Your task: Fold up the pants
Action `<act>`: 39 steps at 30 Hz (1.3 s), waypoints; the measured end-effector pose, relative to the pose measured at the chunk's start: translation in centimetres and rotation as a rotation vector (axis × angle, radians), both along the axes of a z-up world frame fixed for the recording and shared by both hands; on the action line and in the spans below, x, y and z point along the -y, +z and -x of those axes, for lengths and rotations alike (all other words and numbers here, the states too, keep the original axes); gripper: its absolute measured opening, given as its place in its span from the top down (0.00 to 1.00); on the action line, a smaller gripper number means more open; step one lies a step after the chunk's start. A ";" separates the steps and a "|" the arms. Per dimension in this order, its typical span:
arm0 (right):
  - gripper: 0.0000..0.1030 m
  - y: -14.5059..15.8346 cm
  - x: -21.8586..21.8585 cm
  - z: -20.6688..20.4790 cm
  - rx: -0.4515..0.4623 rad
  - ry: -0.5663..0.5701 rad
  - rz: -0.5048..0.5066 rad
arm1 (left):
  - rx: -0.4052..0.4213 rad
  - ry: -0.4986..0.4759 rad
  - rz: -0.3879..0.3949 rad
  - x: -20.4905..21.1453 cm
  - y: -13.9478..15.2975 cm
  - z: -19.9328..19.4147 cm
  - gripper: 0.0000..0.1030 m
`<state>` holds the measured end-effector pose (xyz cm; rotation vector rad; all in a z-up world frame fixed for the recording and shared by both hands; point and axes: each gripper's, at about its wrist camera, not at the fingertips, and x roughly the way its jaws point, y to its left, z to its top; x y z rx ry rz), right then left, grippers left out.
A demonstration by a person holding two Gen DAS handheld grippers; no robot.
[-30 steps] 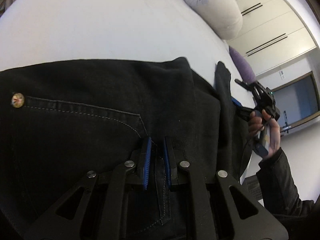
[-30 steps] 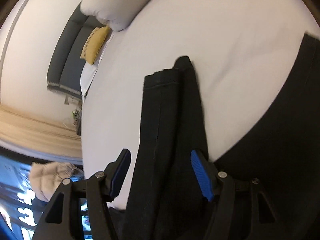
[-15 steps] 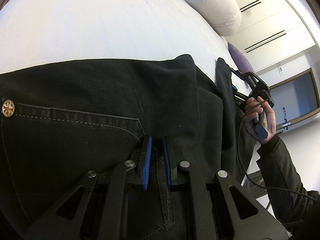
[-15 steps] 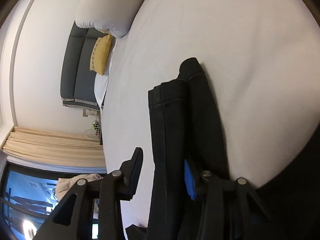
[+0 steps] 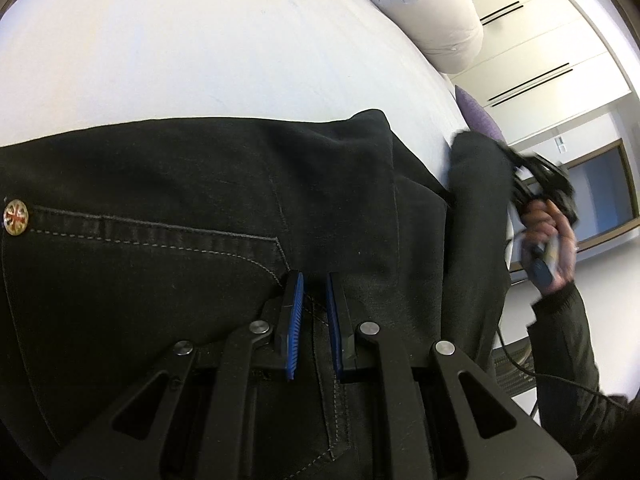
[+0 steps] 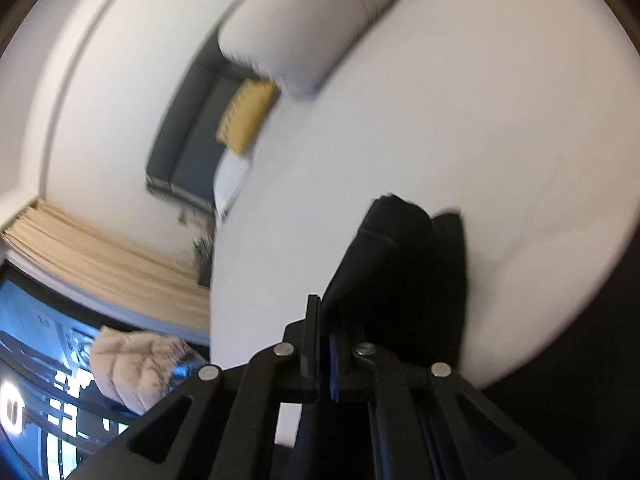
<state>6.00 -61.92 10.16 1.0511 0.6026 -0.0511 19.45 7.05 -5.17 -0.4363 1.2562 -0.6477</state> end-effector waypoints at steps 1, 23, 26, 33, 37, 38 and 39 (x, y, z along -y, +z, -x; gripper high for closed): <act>0.96 0.9 0.4 1.7 0.022 -0.026 0.003 | -0.004 0.002 0.000 -0.1 0.1 0.0 0.89; 0.96 -4.3 2.8 22.3 -0.017 -0.494 -0.157 | -0.043 0.056 -0.013 -1.7 1.4 0.6 0.89; 0.96 -4.4 3.0 23.2 -0.022 -0.506 -0.113 | -0.042 0.055 -0.001 -1.8 1.2 0.6 0.89; 0.51 -6.3 4.5 24.5 0.003 -0.449 -0.186 | -0.034 0.054 0.021 -2.4 0.8 0.4 0.89; 0.26 -5.2 5.7 23.1 0.038 -0.494 -0.178 | -0.035 0.053 0.019 -2.4 0.7 0.4 0.89; 0.26 -5.3 5.9 23.0 0.032 -0.497 -0.173 | -0.035 0.053 0.017 -2.4 0.7 0.3 0.89; 0.27 -5.6 6.4 22.6 0.026 -0.496 -0.181 | -0.035 0.052 0.016 -2.3 0.6 0.4 0.89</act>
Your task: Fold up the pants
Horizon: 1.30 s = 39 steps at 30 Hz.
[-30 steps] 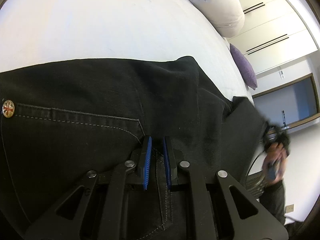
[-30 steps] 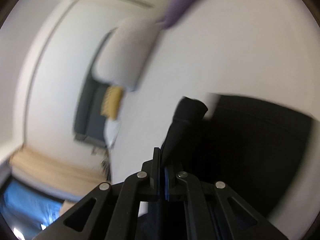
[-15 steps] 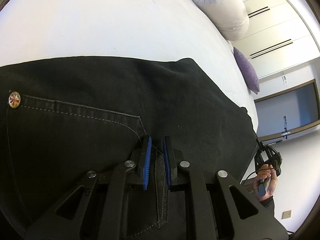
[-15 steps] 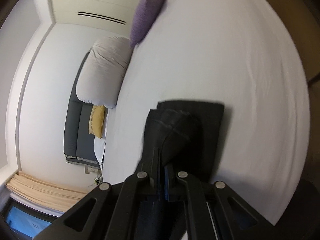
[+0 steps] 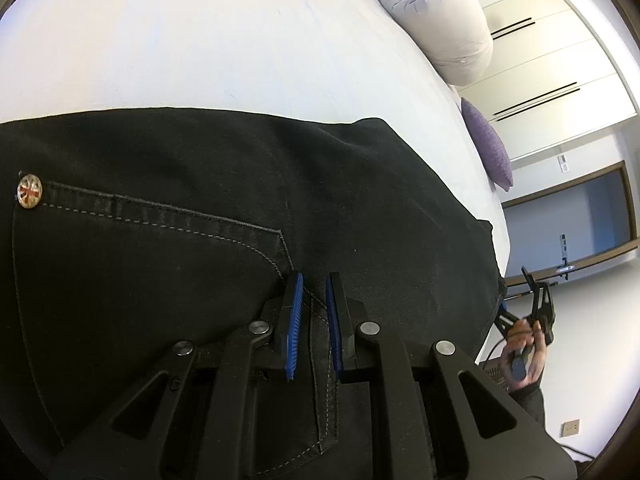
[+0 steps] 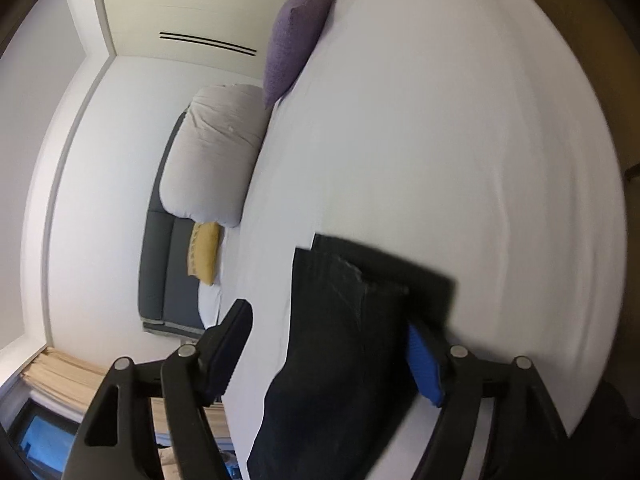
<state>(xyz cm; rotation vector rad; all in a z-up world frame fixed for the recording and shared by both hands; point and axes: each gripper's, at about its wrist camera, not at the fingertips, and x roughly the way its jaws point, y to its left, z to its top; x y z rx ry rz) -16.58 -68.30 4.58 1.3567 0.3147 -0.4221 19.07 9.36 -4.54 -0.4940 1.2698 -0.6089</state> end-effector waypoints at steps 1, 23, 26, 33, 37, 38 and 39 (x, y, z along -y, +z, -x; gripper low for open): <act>0.36 -0.3 0.4 -0.6 -0.002 0.007 -0.017 | 0.000 -0.001 -0.001 0.1 0.0 0.0 0.89; 0.95 -0.8 0.8 -1.0 -0.227 0.047 0.127 | 0.007 -0.024 -0.071 2.0 1.5 0.1 0.88; 0.96 -1.9 0.7 -0.6 -0.203 0.040 0.128 | 0.020 -0.024 -0.058 2.1 1.4 0.1 0.88; 0.65 1.2 1.4 0.6 -0.318 0.041 0.267 | 0.021 -0.018 -0.011 2.0 1.1 0.1 0.88; 0.48 6.0 1.2 1.8 -0.406 -0.068 0.381 | 0.025 -0.013 -0.006 2.1 0.9 0.1 0.88; 0.52 6.9 0.4 0.1 -0.418 0.027 0.437 | 0.026 -0.012 -0.007 2.2 0.9 0.0 0.88; 0.62 7.5 -0.9 -2.4 -0.444 0.158 0.499 | 0.027 -0.012 -0.007 2.4 0.9 0.0 0.88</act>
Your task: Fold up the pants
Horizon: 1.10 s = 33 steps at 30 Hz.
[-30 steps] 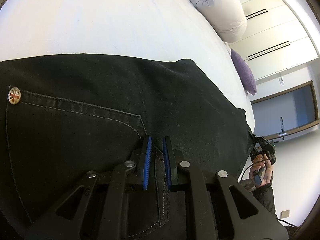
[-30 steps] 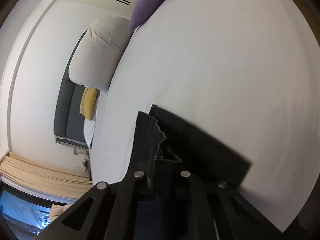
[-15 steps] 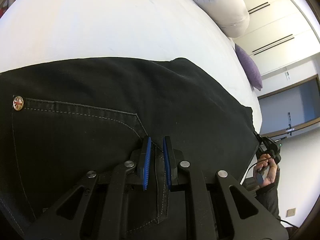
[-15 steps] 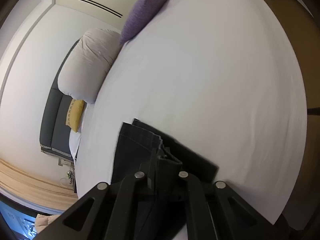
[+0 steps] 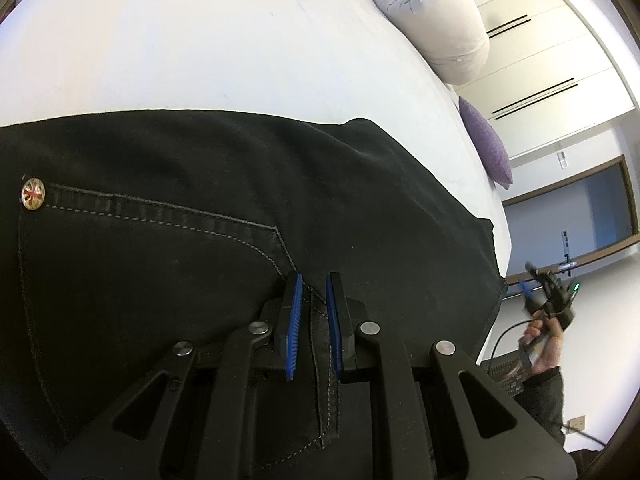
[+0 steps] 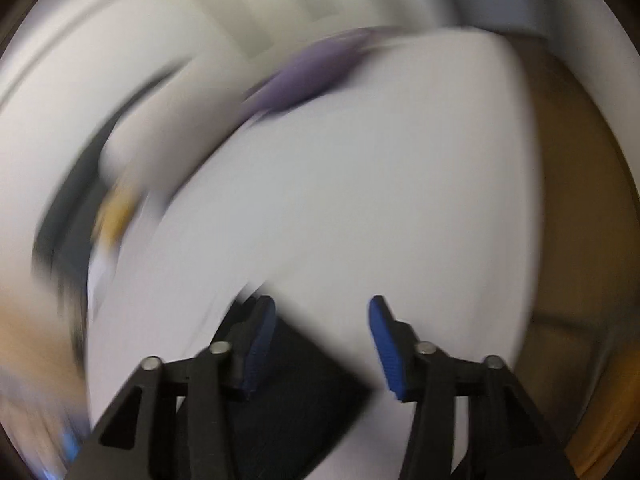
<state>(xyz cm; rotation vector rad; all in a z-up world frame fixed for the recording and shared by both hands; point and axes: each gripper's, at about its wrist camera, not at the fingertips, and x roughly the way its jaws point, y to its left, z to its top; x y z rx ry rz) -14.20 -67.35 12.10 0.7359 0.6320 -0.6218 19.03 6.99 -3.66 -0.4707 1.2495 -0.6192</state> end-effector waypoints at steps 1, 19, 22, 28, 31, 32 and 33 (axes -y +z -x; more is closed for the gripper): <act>0.69 0.3 -1.7 -2.8 -0.060 0.139 0.030 | 0.000 0.000 0.001 0.1 -0.1 -0.1 0.88; 1.00 -7.0 -3.9 -17.6 -0.345 0.261 0.163 | 0.002 0.005 0.036 -2.2 -1.2 0.7 0.88; 0.86 -4.9 -4.1 -15.3 -0.233 0.216 0.095 | 0.001 0.007 0.039 -2.2 -1.2 0.9 0.88; 0.65 -3.3 -12.0 -13.0 -0.159 0.516 0.077 | 0.006 0.005 0.035 -2.2 -1.1 0.8 0.88; 0.69 -7.0 -12.7 -14.1 -0.276 0.542 0.019 | 0.001 0.002 0.030 -2.1 -0.8 0.8 0.88; 0.77 -7.8 -11.6 -14.5 -0.279 0.517 0.000 | 0.000 -0.001 0.024 -2.1 -0.7 0.8 0.88; 0.96 -8.3 -10.7 -14.7 -0.273 0.485 0.003 | 0.002 -0.003 0.017 -2.1 -0.5 0.9 0.88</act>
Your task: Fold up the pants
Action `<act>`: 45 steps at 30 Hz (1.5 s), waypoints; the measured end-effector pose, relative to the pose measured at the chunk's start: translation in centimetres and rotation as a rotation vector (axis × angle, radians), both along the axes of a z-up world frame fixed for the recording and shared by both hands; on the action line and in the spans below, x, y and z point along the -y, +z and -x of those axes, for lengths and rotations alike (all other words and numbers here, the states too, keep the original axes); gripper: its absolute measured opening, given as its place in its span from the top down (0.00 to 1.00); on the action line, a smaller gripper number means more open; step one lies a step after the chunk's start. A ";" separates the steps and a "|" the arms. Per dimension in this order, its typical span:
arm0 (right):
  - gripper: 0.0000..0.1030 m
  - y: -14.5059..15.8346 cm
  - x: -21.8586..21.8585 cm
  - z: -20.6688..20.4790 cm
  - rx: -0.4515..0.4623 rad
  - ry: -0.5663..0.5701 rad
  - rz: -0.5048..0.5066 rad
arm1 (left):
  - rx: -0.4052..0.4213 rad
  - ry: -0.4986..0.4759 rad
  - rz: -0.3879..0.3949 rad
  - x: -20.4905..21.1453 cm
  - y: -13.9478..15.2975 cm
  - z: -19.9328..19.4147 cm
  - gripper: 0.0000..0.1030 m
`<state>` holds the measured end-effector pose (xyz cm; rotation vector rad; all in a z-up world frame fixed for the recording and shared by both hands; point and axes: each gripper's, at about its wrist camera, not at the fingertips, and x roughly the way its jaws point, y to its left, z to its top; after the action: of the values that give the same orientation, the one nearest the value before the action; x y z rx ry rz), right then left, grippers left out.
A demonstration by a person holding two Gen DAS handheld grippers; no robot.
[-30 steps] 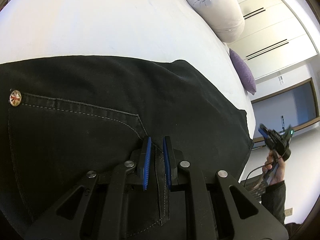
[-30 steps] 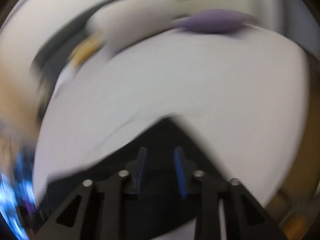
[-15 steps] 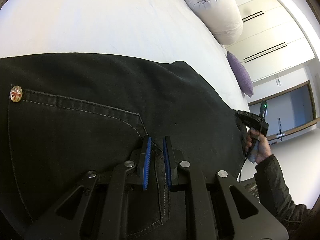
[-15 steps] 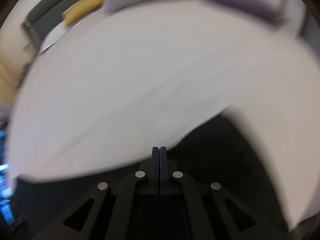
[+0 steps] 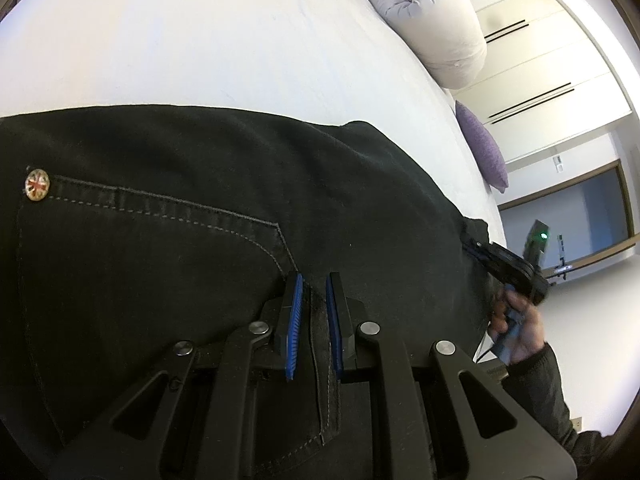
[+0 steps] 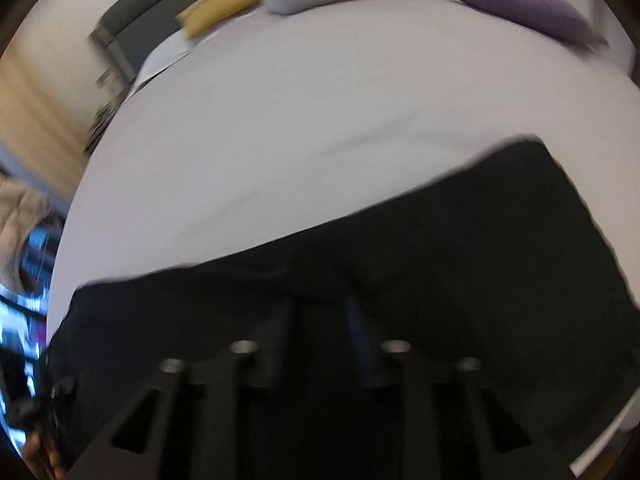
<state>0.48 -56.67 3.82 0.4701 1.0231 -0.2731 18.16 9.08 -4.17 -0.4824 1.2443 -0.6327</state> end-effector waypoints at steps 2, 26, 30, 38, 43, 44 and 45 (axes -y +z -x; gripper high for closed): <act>1.00 -0.4 1.9 0.0 0.008 -0.060 -0.008 | 0.003 0.003 -0.012 0.0 0.3 0.3 0.88; 0.81 5.1 5.0 16.2 -0.079 -0.406 0.117 | 0.052 0.018 0.020 -2.3 0.1 5.1 0.88; 0.36 7.3 1.0 15.5 0.303 -0.272 -0.258 | 0.067 0.022 0.005 -1.8 0.1 5.5 0.88; 0.56 2.4 -17.7 -1.8 0.209 0.222 -0.686 | 0.113 0.041 -0.066 -1.8 1.7 6.6 0.88; 0.69 -0.7 -24.7 -8.8 0.056 0.363 -0.718 | 0.119 0.037 -0.138 -2.1 1.9 5.9 0.88; 0.69 -1.3 -24.6 -10.0 0.026 0.351 -0.676 | 0.104 0.035 -0.138 -2.1 1.5 5.7 0.88; 0.83 -2.5 -24.0 -10.4 0.001 0.312 -0.658 | 0.097 0.036 -0.129 -2.2 1.2 5.6 0.88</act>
<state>10.87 -32.62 1.33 0.8877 1.1602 0.3587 12.58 11.25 -2.94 -0.3618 1.1738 -0.5362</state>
